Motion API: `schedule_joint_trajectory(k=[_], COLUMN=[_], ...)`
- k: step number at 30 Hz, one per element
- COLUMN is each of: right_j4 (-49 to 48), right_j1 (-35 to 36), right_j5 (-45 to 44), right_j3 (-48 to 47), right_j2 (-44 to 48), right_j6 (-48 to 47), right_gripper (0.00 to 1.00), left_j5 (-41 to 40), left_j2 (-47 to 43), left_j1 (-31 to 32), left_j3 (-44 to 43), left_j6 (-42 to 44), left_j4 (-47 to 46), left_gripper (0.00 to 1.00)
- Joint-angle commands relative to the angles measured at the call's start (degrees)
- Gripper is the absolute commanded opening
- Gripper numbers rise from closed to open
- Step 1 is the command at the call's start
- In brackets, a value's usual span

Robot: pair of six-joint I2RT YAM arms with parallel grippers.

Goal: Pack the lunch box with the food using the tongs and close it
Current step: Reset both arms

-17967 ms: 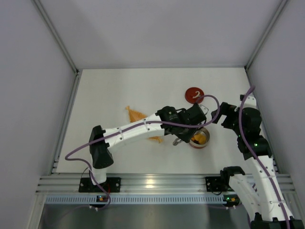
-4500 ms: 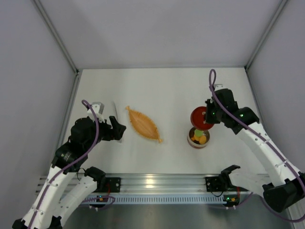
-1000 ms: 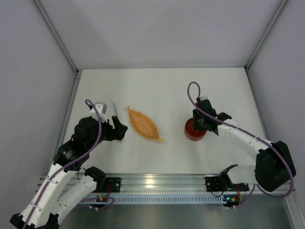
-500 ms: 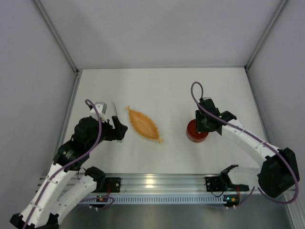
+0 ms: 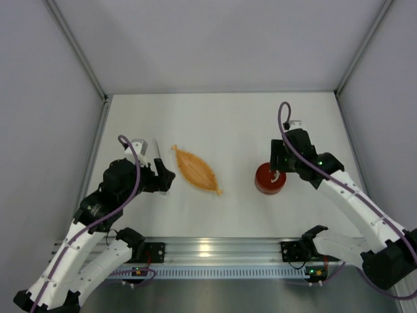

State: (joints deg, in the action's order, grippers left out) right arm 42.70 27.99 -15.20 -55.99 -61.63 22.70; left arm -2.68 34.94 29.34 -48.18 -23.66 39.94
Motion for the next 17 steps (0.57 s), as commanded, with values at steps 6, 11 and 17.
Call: schedule_joint_trajectory(k=[6, 11, 17], right_j4=[-6.92, -11.22, -14.04], right_j1=[-0.04, -0.13, -0.13], right_j5=[7.9, 10.62, 13.54], right_j3=[-4.22, -2.9, 0.35], right_j2=[14.51, 18.55, 19.52], right_j6=[-3.27, -3.1, -4.42], right_gripper=[1.0, 1.0, 1.0], left_j5=[0.22, 0.13, 0.22], left_j2=[-0.31, -0.05, 0.57], left_j1=[0.36, 0.28, 0.36], left_j3=[0.2, 0.2, 0.28], left_j6=[0.11, 0.11, 0.11], left_j4=[-2.06, -2.15, -2.06], left_gripper=[0.85, 0.85, 0.86])
